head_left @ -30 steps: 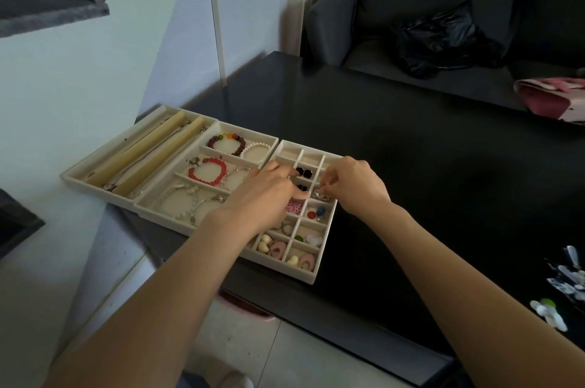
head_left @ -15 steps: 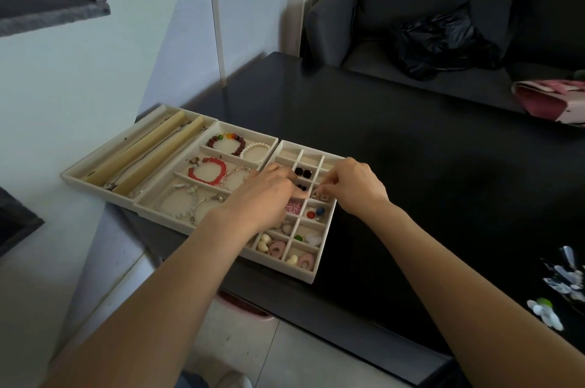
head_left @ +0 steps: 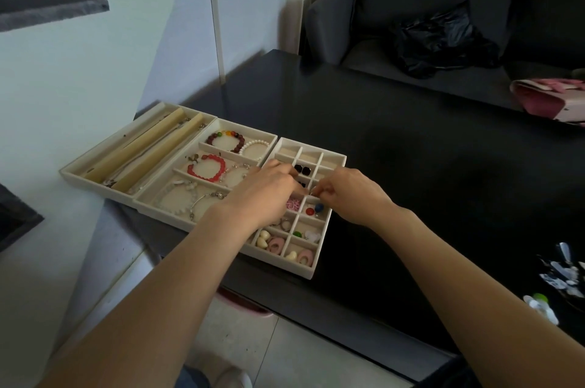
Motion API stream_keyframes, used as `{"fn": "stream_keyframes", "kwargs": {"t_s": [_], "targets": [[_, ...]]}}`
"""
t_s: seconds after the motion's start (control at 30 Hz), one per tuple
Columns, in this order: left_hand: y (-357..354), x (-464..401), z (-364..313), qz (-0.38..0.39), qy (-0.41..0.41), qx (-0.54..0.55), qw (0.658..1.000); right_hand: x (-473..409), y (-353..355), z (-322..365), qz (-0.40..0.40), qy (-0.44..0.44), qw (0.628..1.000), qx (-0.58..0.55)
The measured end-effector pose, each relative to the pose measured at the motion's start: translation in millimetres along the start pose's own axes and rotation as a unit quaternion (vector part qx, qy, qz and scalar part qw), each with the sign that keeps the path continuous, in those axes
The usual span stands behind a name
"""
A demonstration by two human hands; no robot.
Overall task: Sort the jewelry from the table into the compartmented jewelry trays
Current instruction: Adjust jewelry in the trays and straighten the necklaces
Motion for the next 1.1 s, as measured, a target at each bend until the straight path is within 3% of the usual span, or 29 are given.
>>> {"fn": "stream_keyframes", "kwargs": {"t_s": [0.23, 0.47, 0.57, 0.63, 0.77, 0.93, 1.0, 1.1], "targets": [[3.0, 1.6, -3.8, 0.0, -0.001, -0.007, 1.0, 3.9, 3.6, 3.6, -0.01, 0.015, 1.0, -0.024], [24.2, -10.4, -22.3, -0.048, 0.034, 0.002, 0.998, 38.2, 33.0, -37.7, -0.089, -0.059, 0.983, -0.152], [20.2, -22.0, -49.2, -0.044, 0.04, 0.108, 0.992, 63.7, 42.0, -79.4, -0.124, -0.106, 0.97, -0.18], [15.7, -32.1, -74.1, -0.045, 0.022, 0.176, 0.983, 88.0, 51.2, -113.4, -0.163, -0.138, 0.956, -0.202], [10.0, -53.9, -133.2, -0.069, -0.05, 0.211, 0.974, 135.6, 57.8, -177.3, -0.219, -0.196, 0.937, -0.189], [-36.6, -67.1, -229.3, 0.03, -0.171, 0.209, 0.962, 168.4, 32.7, -234.3, -0.162, -0.234, 0.95, -0.129], [-60.4, -68.0, -251.0, 0.08, -0.197, 0.169, 0.962, 177.2, 22.5, -251.3, -0.144, -0.242, 0.951, -0.125], [-75.6, -67.4, -260.0, 0.096, -0.21, 0.089, 0.969, 182.8, 11.3, -267.1, -0.124, -0.245, 0.953, -0.127]]}}
Point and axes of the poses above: each hand's wrist, its own x-axis away from the middle knuckle, its own y-axis out of the back of the hand, z = x × y, the point moved 10 cm from there along -x, towards the middle knuckle, and after that the axes turned 14 degrees about -y, right-handed, at the moved point
